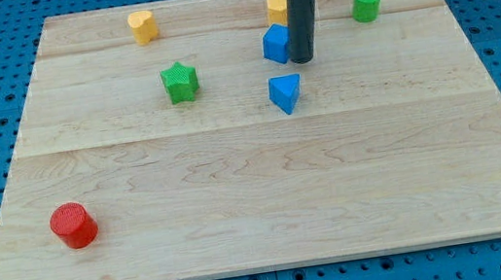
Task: Slide the blue triangle below the green star
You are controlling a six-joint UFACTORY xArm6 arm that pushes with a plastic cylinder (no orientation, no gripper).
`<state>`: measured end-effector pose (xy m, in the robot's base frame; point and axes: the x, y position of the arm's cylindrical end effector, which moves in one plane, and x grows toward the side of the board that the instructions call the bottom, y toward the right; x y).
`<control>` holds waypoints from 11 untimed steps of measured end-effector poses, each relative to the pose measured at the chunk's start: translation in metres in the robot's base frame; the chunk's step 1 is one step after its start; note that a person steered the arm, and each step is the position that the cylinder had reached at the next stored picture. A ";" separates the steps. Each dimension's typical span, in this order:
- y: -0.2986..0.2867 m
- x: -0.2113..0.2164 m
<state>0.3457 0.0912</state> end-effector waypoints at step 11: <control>-0.169 0.083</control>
